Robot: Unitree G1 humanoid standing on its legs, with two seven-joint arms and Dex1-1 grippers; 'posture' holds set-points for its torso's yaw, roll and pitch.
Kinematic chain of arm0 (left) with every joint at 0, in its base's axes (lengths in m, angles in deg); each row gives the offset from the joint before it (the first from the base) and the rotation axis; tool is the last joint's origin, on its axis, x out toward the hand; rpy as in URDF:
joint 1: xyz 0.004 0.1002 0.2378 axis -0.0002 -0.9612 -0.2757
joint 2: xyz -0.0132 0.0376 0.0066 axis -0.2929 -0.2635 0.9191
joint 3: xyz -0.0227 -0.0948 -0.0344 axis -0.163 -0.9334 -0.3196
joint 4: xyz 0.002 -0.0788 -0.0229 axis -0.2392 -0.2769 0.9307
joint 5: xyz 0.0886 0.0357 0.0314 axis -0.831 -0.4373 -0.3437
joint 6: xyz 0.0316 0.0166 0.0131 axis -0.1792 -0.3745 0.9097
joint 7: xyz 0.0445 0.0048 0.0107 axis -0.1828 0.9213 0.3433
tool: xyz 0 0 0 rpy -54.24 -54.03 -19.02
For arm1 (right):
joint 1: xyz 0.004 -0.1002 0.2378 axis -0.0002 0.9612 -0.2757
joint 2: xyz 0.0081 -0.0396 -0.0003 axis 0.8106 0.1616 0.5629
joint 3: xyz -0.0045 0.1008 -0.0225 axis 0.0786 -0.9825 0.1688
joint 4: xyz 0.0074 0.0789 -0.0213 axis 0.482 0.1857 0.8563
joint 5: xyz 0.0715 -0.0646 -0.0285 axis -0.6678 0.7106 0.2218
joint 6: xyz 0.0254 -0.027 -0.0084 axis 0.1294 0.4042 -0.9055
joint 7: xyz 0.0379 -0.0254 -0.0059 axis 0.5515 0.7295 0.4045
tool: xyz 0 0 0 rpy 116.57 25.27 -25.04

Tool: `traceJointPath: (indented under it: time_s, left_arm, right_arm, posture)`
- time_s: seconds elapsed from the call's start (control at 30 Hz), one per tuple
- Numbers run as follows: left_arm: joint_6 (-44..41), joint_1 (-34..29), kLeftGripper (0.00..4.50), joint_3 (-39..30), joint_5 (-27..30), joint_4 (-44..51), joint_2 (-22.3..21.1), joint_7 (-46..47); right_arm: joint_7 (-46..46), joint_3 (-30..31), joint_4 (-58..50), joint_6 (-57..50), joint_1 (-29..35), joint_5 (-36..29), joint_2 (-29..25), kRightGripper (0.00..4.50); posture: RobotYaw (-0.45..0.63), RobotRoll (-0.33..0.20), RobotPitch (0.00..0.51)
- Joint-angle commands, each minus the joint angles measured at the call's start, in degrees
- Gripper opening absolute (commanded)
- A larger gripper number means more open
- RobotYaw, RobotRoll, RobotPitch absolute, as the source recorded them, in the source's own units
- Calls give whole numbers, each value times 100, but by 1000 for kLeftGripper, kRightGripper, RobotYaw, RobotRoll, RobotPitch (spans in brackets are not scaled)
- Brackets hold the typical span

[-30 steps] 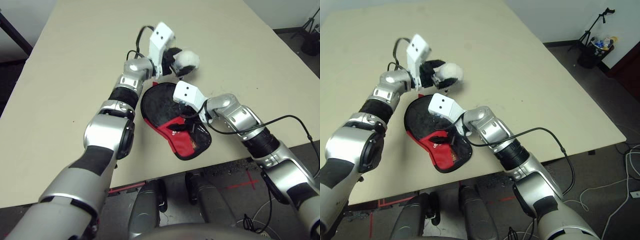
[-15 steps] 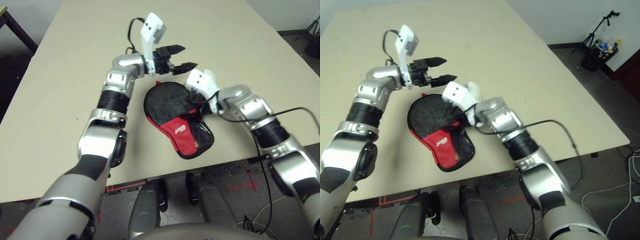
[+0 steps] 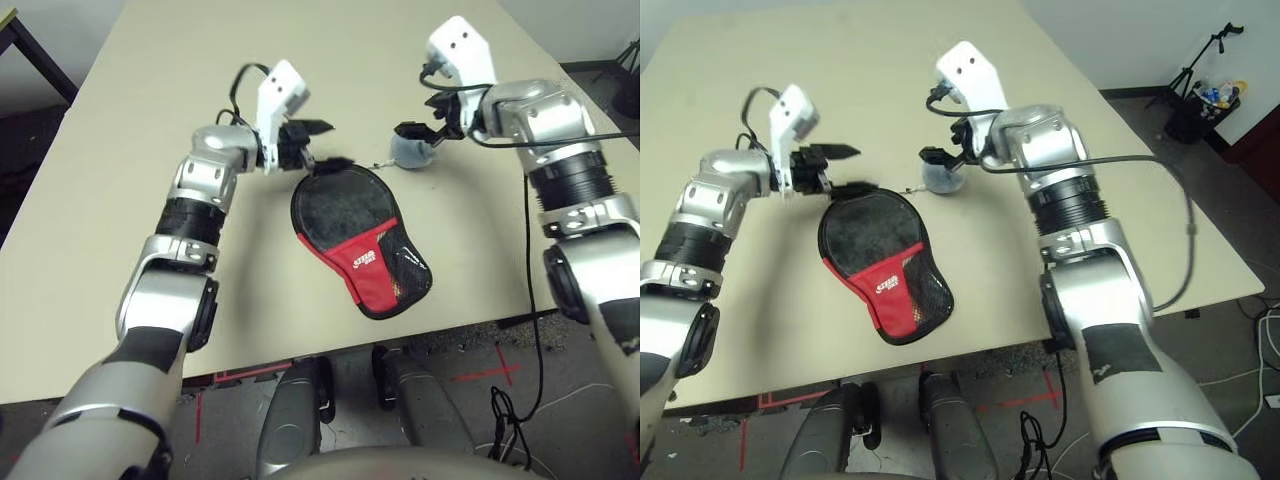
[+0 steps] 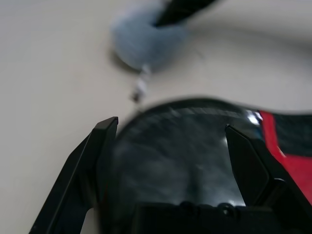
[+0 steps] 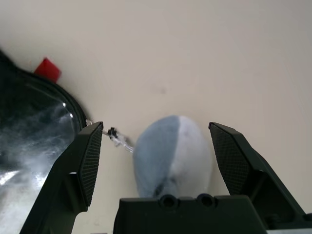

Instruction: Store the ping-pong paddle in its case and zip it.

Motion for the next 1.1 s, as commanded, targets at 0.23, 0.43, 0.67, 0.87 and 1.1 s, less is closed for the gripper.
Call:
traceJointPath:
  time_s: [0.23,0.43,0.67,0.87,1.1]
  left_arm:
    - [-337,-348,4468,627,-370,527,-64,-116]
    - [-525,-365,4495,838,-653,435,-78,30]
    - [-959,-330,4500,1067,-923,355,-37,160]
    - [-1080,-295,4500,1200,-1045,170,109,256]
    - [-1245,-294,4500,1310,-1075,171,188,203]
  right_arm:
    - [191,162,1187,997,-92,601,78,4500]
    - [268,94,2055,1438,-199,786,257,4324]
    - [274,-23,2430,1650,-284,829,349,2301]
    - [68,28,2151,1532,-163,896,118,686]
    - [-511,182,802,876,514,1004,-497,284]
  posture:
    - [-34,0,138]
    - [-26,0,142]
    - [-23,0,143]
    - [-35,0,154]
    - [-63,0,171]
